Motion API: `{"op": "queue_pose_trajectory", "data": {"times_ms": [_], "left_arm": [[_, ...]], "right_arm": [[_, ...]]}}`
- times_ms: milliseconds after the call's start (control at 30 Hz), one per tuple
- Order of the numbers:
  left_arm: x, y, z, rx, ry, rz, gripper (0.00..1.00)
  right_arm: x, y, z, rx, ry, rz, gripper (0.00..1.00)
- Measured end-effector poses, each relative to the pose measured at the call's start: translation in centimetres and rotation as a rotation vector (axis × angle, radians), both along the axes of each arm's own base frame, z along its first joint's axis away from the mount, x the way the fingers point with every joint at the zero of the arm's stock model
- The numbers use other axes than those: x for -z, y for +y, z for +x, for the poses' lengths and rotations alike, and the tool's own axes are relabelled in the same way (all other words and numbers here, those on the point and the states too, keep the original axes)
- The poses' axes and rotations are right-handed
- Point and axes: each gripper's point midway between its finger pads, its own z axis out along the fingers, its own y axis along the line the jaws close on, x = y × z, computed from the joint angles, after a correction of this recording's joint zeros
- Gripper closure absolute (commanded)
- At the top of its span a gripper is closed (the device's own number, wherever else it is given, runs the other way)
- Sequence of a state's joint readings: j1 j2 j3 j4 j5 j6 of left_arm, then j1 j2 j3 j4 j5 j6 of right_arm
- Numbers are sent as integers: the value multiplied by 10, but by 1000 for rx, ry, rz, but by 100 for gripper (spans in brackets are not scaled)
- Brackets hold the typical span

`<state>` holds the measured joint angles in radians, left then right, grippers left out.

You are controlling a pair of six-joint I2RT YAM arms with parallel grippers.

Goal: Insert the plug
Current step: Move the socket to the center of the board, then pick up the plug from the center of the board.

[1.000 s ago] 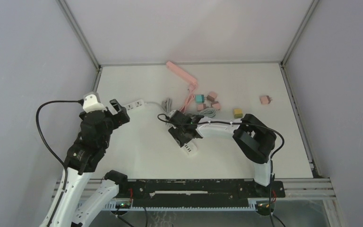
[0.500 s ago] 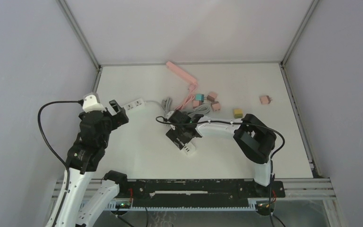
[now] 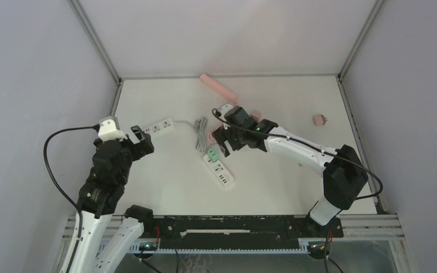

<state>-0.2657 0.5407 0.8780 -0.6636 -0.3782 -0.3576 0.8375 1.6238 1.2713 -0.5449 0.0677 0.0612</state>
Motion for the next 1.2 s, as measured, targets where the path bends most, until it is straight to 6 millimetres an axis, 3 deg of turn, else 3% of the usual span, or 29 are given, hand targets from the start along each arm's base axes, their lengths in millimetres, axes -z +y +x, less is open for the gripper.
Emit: {"op": "queue_pose_trajectory", "data": {"times_ms": [133,333,633,833,1200], "left_arm": [[3,1,-3,2,-4,2,0],[-1,4,-12,7,-47,7,0],[-1,2,-15,24,-60,5,0],[-7,3,-20,30,-88,4,0],[-5,-5,-20,72,-92,8,0]], "right_arm": [[2,-36,28,130,4,-22,6],[5,-107,69,377,17,-50,6],[25,-201,105,687,93,-76,6],[55,-227,118,750,196,-94,7],[99,-240,111,765,355,-110,20]]}}
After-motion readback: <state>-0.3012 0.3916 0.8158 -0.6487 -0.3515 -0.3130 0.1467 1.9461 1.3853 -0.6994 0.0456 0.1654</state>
